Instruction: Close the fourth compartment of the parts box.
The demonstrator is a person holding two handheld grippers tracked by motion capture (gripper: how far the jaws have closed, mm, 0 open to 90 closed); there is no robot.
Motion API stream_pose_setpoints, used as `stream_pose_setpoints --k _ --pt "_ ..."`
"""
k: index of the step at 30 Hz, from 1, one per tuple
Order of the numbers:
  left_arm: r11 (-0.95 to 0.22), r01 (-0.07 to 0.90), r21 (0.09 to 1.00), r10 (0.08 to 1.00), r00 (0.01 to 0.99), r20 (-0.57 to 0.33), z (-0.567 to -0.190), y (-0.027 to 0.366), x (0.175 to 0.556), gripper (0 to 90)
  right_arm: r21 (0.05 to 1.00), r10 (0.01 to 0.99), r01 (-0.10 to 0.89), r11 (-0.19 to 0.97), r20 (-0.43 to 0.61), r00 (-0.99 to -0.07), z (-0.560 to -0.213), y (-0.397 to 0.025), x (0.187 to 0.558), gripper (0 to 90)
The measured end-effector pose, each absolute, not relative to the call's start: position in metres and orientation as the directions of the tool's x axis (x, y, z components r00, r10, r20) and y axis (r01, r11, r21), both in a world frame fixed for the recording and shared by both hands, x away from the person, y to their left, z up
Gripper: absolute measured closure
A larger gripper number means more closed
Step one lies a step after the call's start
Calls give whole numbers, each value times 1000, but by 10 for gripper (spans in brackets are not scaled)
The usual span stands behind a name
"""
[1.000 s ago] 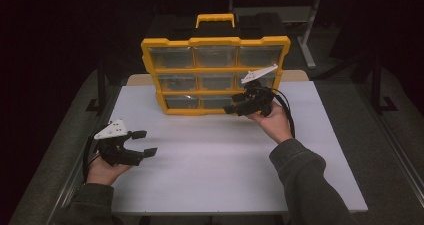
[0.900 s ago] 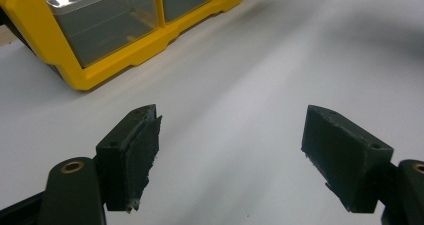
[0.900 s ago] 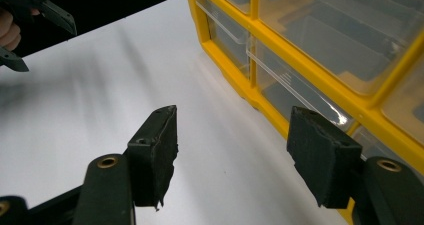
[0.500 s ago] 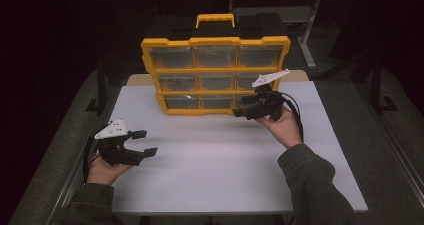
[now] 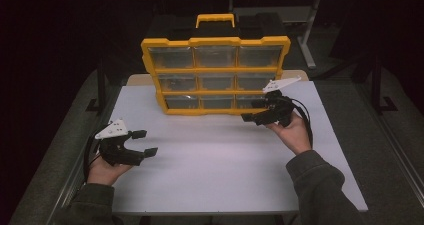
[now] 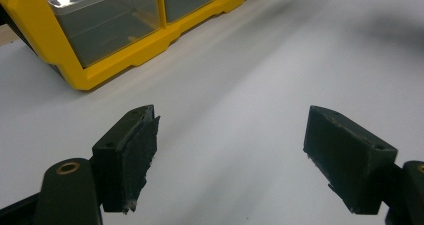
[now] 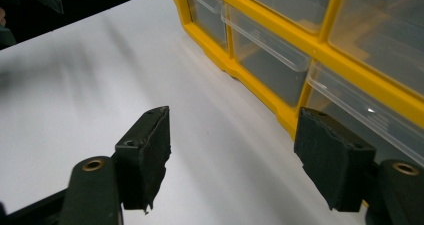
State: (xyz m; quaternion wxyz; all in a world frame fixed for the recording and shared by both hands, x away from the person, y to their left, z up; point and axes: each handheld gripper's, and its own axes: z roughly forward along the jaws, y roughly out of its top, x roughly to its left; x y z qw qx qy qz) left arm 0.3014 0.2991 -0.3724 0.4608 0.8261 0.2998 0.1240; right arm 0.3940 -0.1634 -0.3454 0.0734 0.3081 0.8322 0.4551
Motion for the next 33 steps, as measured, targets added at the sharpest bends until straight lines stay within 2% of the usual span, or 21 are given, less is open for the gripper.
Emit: stream_pose_setpoints --k 33 --pt "-372 401 837 610 785 -105 -376 298 300 195 794 636 494 354 183 -750 -370 -214 366 203"
